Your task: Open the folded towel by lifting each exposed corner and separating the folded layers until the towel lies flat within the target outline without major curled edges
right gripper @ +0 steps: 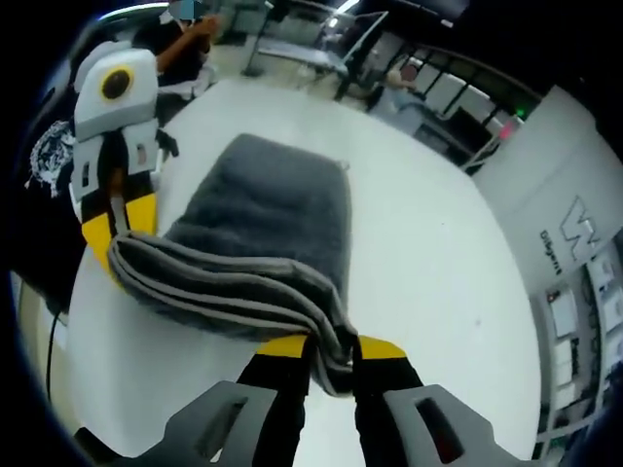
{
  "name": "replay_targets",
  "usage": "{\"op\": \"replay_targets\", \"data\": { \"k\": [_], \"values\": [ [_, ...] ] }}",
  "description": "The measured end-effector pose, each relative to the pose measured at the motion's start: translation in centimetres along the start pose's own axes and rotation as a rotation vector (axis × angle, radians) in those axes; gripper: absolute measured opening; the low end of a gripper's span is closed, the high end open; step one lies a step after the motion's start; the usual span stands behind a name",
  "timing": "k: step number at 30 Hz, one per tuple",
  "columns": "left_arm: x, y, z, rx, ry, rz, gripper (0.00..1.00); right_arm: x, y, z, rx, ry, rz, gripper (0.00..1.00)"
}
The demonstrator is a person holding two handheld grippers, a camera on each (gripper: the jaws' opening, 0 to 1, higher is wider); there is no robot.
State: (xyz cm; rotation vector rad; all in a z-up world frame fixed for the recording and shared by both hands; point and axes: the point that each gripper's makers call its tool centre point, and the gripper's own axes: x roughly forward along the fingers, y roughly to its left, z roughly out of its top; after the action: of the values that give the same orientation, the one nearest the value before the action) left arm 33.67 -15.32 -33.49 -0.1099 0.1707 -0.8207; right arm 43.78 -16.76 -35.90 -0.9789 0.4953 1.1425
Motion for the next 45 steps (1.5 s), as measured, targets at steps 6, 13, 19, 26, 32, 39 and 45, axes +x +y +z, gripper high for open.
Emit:
{"op": "replay_targets", "data": {
  "k": [6, 13, 19, 26, 32, 39, 45],
  "values": [
    [0.6, -0.2, -1.2, -0.023, 0.033, -0.005, 0.06, 0.5, 0.7, -2.1, -0.004, 0.033, -0.022, 0.11],
    [1.0, -0.6, -2.3, -0.150, 0.083, -0.029, 0.06, 0.8, 1.5, -3.0, 0.006, 0.022, -0.035, 0.11],
    [1.3, -1.0, -2.8, -0.164, 0.100, -0.025, 0.07, 0.8, 1.8, -3.9, 0.011, 0.022, -0.051, 0.11],
    [1.6, -2.1, -4.1, -0.211, 0.149, -0.055, 0.11, 0.5, 2.3, -4.9, 0.020, 0.031, -0.053, 0.12],
    [1.6, -2.8, -4.9, -0.264, 0.196, -0.091, 0.27, -0.1, 2.2, -6.0, -0.019, 0.071, -0.072, 0.16],
    [1.8, -4.1, -5.6, -0.215, 0.232, -0.137, 0.40, -2.6, 0.5, -6.4, 0.036, 0.009, -0.165, 0.24],
    [2.0, -5.3, -5.7, -0.206, 0.252, -0.184, 0.59, -3.4, 0.3, -6.4, 0.006, -0.005, -0.238, 0.41]
  ]
}}
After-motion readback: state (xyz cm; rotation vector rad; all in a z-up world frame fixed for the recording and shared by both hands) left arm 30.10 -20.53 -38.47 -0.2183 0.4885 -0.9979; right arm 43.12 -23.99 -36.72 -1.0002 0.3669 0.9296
